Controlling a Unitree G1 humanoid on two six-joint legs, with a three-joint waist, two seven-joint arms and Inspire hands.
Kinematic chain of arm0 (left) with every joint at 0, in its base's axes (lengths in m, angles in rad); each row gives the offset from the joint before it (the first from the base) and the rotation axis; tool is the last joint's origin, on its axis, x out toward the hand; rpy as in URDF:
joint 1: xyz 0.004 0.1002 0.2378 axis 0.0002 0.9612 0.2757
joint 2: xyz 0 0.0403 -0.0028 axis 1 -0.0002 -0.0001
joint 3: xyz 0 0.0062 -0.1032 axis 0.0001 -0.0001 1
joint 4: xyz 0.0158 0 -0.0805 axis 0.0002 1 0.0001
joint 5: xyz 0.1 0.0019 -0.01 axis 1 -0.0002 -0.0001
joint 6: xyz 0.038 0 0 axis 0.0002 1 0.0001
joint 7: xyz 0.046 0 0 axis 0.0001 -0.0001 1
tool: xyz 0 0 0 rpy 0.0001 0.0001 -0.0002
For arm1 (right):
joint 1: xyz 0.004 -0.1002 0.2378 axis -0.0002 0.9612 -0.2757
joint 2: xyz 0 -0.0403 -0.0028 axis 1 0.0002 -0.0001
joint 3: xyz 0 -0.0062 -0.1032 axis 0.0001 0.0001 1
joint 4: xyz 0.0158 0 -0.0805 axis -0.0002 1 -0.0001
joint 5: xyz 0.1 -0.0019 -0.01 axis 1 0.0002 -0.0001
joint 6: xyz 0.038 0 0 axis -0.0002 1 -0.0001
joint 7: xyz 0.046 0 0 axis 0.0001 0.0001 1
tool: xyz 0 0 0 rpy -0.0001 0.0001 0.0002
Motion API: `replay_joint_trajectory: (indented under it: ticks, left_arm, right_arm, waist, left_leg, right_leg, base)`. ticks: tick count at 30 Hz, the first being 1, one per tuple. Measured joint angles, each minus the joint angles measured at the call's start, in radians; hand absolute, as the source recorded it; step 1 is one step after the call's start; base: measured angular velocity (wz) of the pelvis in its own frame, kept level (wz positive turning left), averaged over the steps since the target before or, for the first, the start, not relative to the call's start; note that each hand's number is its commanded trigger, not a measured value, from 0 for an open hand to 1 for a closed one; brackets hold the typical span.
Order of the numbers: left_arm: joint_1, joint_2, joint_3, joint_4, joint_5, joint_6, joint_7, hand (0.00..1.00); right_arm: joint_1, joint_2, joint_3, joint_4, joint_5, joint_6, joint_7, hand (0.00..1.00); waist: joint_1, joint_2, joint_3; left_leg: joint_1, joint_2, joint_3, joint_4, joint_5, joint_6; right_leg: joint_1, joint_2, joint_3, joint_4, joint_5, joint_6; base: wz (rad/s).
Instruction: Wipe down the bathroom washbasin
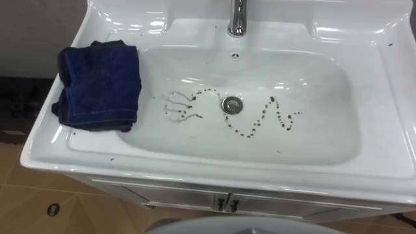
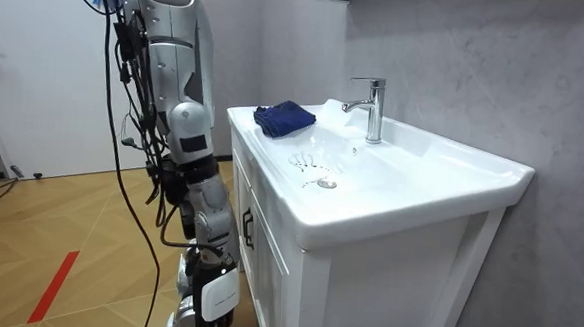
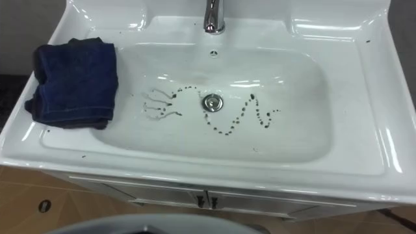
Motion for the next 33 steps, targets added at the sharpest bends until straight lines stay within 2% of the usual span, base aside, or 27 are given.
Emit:
replay_joint_trajectory:
  ticks: [25,30,33]
  left_arm:
    - [-0.005,0.0,-0.012,0.003,-0.012,0.002,0.007,0.0]
    - [0.009,-0.001,0.058,0.001,-0.031,-0.003,0.007,0.0]
    - [0.013,-0.001,0.105,-0.001,-0.091,-0.003,0.009,0.0]
  right_arm:
    - [0.0,0.003,0.017,0.012,0.013,0.0,0.018,0.0]
    - [0.006,0.015,0.015,0.033,0.025,0.001,0.009,0.0]
    - [0.007,0.017,0.012,0.044,0.024,0.01,0.009,0.0]
  waist:
    - [-0.004,-0.003,0.0007]
    - [-0.005,-0.012,0.0005]
    - [-0.002,-0.011,0.0005]
  left_leg:
    - [0.015,-0.001,-0.001,0.0,0.0,0.0]
    - [0.006,-0.003,-0.01,0.007,0.0,0.0]
    - [-0.003,-0.003,-0.014,0.019,-0.001,0.001]
  right_leg:
    - [0.013,-0.002,-0.001,-0.004,-0.002,0.0]
    - [0.014,-0.002,-0.012,-0.005,-0.002,0.0]
    - [0.014,-0.003,-0.024,0.0,-0.002,0.0]
  base:
    - [0.0]
    - [0.07]
    - [0.11]
